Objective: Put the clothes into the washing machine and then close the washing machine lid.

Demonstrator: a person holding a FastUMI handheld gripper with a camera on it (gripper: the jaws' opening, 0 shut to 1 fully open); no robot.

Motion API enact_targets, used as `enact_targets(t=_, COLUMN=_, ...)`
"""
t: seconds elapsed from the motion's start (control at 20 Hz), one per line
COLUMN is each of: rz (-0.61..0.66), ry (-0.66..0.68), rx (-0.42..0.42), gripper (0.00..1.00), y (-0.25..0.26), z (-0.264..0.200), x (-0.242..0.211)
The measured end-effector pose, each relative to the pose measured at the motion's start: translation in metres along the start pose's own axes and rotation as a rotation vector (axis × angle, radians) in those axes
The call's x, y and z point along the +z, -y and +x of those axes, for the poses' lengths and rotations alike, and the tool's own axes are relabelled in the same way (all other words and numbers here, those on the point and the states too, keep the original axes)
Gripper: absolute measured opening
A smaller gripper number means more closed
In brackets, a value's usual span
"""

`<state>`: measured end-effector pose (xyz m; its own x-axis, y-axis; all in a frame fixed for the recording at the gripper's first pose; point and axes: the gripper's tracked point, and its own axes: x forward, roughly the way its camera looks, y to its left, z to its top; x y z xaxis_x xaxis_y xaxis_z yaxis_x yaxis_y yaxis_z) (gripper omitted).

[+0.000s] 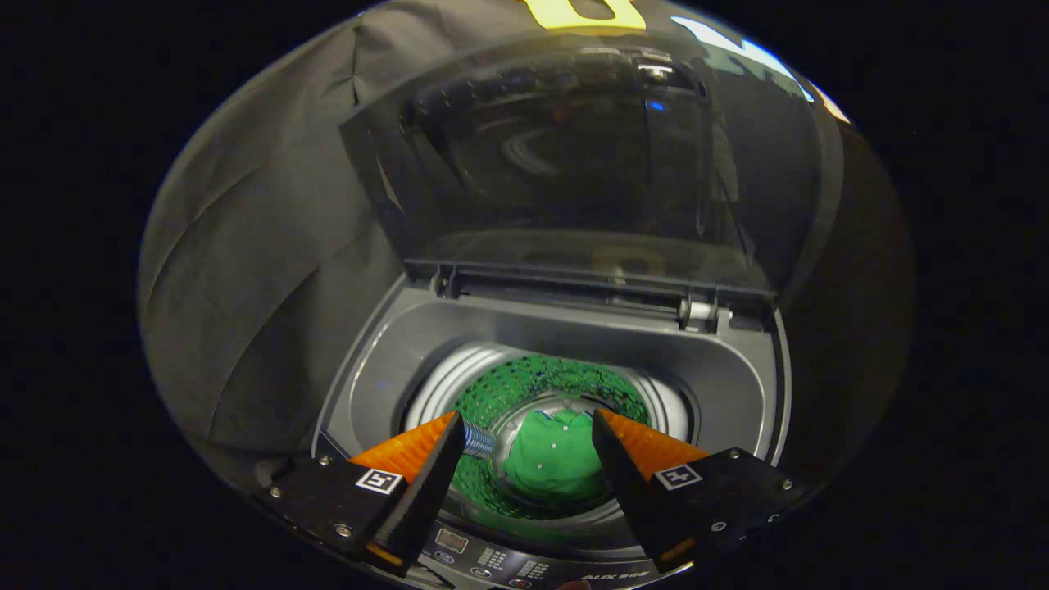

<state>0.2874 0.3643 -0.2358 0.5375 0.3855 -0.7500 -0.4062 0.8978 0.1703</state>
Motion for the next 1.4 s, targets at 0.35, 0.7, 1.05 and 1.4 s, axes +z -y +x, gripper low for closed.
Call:
enact_targets(t=0.35, rz=-0.084, ry=0.282, rx=0.031, gripper=0.96, y=-0.012, z=-0.043, x=0.082)
enact_targets(t=0.7, rz=-0.153, ry=0.592, rx=0.002, gripper=0.96, y=-0.022, z=-0.11, x=0.167)
enact_targets(t=1.05, rz=-0.142, ry=0.694, rx=-0.03, gripper=0.95, y=-0.02, z=-0.125, x=0.231)
enact_targets(t=1.4, rz=-0.087, ry=0.599, rx=-0.079, gripper=0.96, y=-0.003, z=-0.094, x=0.266)
